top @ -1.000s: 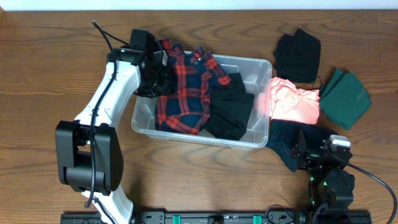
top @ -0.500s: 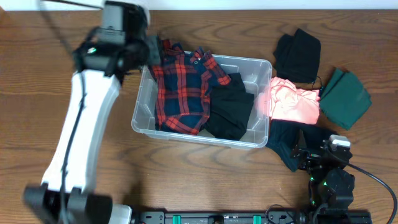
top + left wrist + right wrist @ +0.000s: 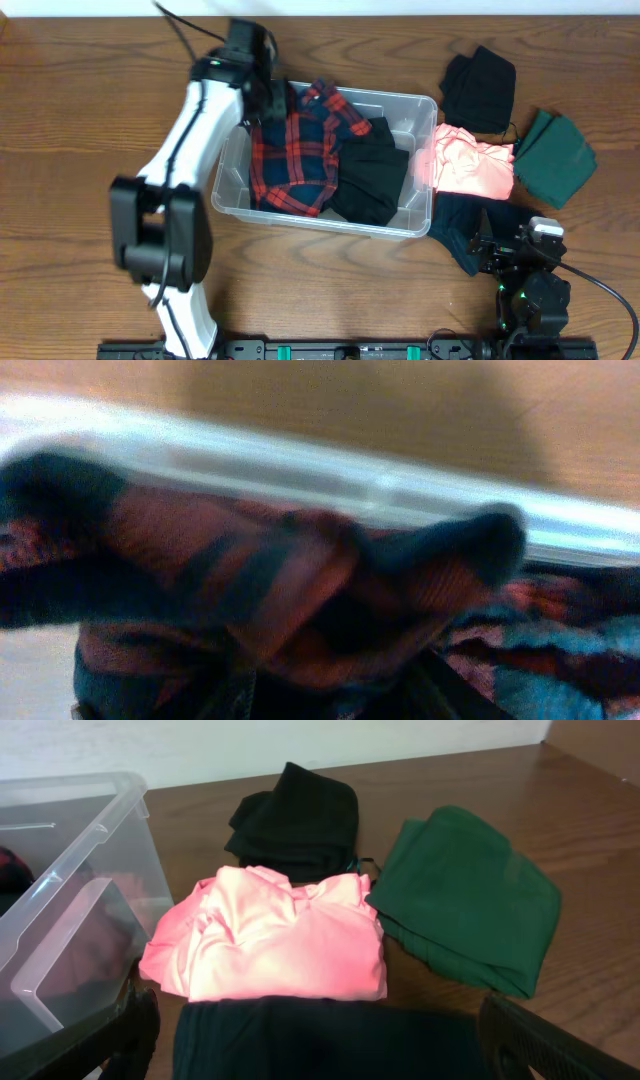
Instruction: Pack container
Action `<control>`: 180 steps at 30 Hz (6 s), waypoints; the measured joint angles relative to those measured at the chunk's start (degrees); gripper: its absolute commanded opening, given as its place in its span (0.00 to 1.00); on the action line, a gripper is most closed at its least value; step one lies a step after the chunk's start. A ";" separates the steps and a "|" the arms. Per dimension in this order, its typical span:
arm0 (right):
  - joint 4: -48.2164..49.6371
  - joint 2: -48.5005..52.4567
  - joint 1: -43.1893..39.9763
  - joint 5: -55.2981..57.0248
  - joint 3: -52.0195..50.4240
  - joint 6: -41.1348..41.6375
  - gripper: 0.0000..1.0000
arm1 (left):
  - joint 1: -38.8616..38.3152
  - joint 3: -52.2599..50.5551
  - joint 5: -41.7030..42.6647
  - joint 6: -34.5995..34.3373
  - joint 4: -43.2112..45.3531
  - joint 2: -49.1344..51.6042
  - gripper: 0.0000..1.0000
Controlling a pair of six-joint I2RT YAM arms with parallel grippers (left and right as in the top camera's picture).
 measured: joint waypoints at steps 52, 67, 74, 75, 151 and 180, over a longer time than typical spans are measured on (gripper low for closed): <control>0.00 0.00 0.00 0.00 0.00 0.00 0.99 | -9.03 -12.74 3.72 -2.12 -6.54 -5.11 0.55; 0.00 0.00 0.00 0.00 0.00 0.00 0.99 | 3.50 -12.52 2.12 -2.21 -0.13 -4.48 0.58; 0.00 0.00 0.00 0.00 0.00 0.00 0.99 | 3.50 -9.77 1.60 -2.16 -3.69 -3.93 0.62; 0.00 0.00 0.00 0.00 0.00 0.00 0.99 | 3.50 -9.01 1.46 -2.14 -4.74 -3.93 0.76; 5.29 9.53 0.00 -11.91 16.55 11.85 0.99 | 35.30 11.80 -24.46 -2.95 -22.14 -29.18 0.98; -31.78 94.79 -33.07 -22.67 81.20 3.76 0.99 | 35.30 11.74 -24.48 -2.95 -22.21 -29.14 0.98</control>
